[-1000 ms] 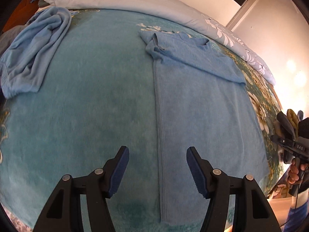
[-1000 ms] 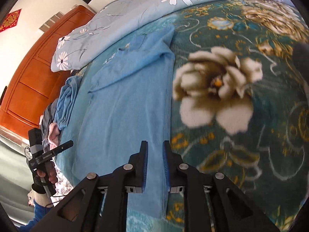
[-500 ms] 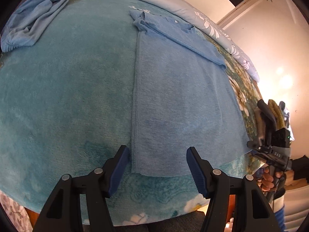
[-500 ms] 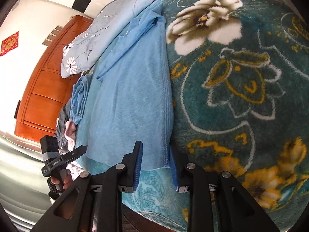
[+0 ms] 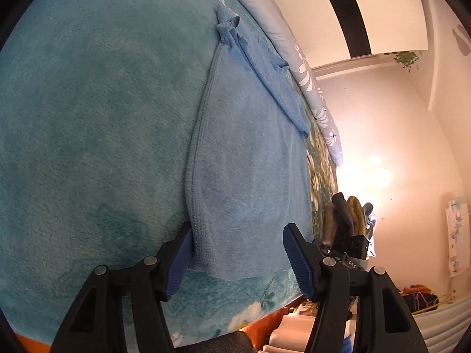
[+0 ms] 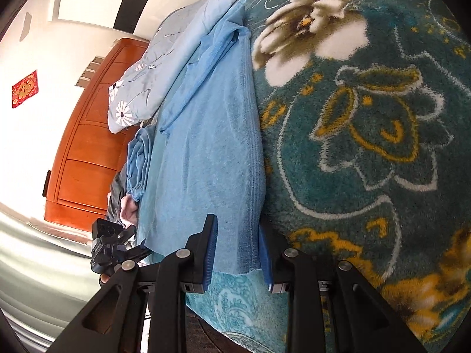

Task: Fold clothes

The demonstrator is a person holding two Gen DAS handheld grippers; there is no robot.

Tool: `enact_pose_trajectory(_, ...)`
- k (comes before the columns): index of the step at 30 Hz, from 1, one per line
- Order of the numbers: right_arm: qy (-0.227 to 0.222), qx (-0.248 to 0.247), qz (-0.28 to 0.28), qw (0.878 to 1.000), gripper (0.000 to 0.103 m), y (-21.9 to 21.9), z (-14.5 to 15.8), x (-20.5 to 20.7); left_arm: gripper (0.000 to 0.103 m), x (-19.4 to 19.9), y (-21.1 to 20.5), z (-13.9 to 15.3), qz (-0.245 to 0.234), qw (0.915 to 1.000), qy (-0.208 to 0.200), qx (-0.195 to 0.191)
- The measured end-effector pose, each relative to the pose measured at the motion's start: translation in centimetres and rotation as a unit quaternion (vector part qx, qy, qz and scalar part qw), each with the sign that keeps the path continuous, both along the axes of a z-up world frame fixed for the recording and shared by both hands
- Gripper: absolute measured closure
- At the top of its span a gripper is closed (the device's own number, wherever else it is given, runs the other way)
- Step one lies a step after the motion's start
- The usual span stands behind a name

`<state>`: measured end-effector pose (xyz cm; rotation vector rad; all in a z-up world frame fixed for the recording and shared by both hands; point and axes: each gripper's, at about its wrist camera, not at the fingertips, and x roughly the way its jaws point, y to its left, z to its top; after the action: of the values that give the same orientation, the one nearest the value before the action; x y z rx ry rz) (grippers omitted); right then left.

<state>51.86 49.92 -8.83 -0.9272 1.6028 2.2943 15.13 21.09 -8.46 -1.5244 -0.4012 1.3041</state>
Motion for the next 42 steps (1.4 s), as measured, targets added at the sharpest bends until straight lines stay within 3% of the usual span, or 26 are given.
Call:
enact_pose_trajectory(3, -0.001, 0.002, 0.010, 1.000, 0.076, -0.4, 0.0, 0.6, 0.039, -0.3, -0.6, -0.3, 0.000, 0.9997, -0.020, 0.016)
enact_pose_trajectory(12, 0.005, -0.007, -0.002, 1.000, 0.076, 0.6, -0.2, -0.2, 0.041, -0.2, 0.1, -0.2, 0.001, 0.9999, -0.011, 0.008)
enact_pose_trajectory(14, 0.005, -0.004, 0.005, 1.000, 0.076, 0.5, -0.1, 0.1, 0.059, -0.3, -0.3, -0.4, 0.003, 1.0000, -0.007, -0.004)
enact_pose_trajectory(15, 0.003, -0.001, 0.007, 1.000, 0.080, 0.4, -0.1, 0.2, 0.064, -0.3, -0.4, -0.7, 0.006, 0.9999, -0.009, -0.008)
enact_pose_trajectory(16, -0.002, 0.004, 0.008, 1.000, 0.091, 0.4, -0.1, 0.4, 0.077, -0.4, -0.5, -1.1, 0.010, 0.9998, -0.010, -0.015)
enact_pose_trajectory(17, -0.005, 0.006, 0.008, 1.000, 0.095, 0.5, -0.2, 0.5, 0.091, -0.5, -0.6, -1.4, 0.013, 0.9996, -0.011, -0.021)
enact_pose_trajectory(21, 0.001, 0.008, 0.013, 1.000, 0.097, 0.8, -0.1, 0.5, 0.095, -1.1, -0.8, -2.0, 0.020, 0.9993, -0.033, -0.004)
enact_pose_trajectory(25, 0.087, -0.018, 0.004, 0.996, 0.098, 2.3, 1.5, 0.1, 0.095, -2.8, -0.4, -0.4, 0.036, 0.9938, -0.075, 0.073)
enact_pose_trajectory(29, 0.150, -0.030, -0.023, 0.988, 0.098, 6.2, 4.0, -2.2, 0.095, -5.8, 2.9, 3.7, 0.035, 0.9908, -0.049, 0.121)
enact_pose_trajectory(32, 0.175, -0.024, -0.046, 0.983, 0.098, 9.3, 5.7, -4.9, 0.095, -9.3, 6.7, 6.6, 0.040, 0.9917, -0.011, 0.121)
enact_pose_trajectory(37, 0.145, 0.004, -0.088, 0.985, 0.098, 14.8, 6.7, -12.4, 0.095, -15.7, 14.6, 8.7, 0.034, 0.9949, 0.048, 0.082)
enact_pose_trajectory(42, 0.074, 0.005, -0.119, 0.990, 0.098, 19.9, 4.5, -18.5, 0.095, -21.2, 20.8, 6.4, 0.060, 0.9961, 0.057, 0.032)
